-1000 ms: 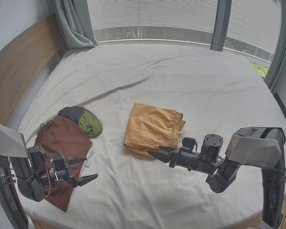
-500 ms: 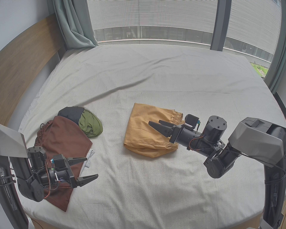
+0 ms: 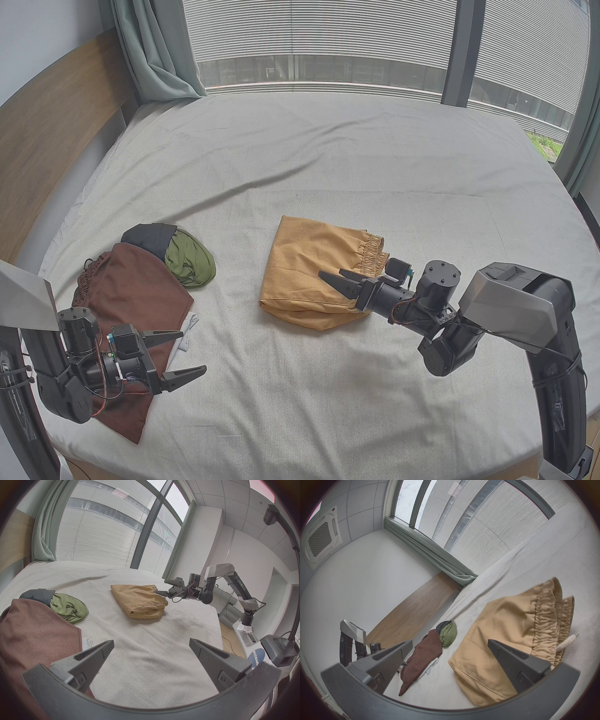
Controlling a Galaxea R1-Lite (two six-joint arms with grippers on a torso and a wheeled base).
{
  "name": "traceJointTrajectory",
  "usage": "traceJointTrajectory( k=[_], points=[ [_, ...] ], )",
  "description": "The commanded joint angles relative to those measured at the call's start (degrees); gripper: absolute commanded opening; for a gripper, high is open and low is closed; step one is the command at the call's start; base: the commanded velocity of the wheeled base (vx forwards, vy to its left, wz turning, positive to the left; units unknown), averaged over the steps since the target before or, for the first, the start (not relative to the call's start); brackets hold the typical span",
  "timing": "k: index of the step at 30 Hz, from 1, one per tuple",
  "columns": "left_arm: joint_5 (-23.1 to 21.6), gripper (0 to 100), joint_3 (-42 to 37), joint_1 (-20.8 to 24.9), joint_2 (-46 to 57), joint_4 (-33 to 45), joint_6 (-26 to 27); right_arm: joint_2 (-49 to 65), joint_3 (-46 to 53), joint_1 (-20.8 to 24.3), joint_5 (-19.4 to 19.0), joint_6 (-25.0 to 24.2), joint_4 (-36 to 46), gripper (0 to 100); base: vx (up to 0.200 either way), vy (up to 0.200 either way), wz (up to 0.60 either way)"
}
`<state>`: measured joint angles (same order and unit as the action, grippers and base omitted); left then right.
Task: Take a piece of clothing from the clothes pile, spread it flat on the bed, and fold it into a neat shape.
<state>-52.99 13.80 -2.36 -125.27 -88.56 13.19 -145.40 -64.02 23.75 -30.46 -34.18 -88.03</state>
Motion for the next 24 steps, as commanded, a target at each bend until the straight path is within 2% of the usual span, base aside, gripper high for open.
traceJointTrajectory(
  k=[1, 11, 24],
  points=[
    [-0.01, 100, -0.09, -0.01, -0.33, -0.03, -0.01, -5.16, -1.63, -1.07, -0.03, -0.01, -0.13, 100, 0.0, 0.0, 0.0],
    [-0.01, 100, -0.44, 0.43, -0.5, -0.03, -0.01, -10.61, -3.65, -2.57, 0.05, 0.43, -0.21, 100, 0.0, 0.0, 0.0],
    [-0.09, 100, -0.7, 0.7, -0.85, -0.03, 0.08, -10.08, -3.91, -2.48, 0.05, 1.49, -0.39, 100, 0.0, 0.0, 0.0]
  ],
)
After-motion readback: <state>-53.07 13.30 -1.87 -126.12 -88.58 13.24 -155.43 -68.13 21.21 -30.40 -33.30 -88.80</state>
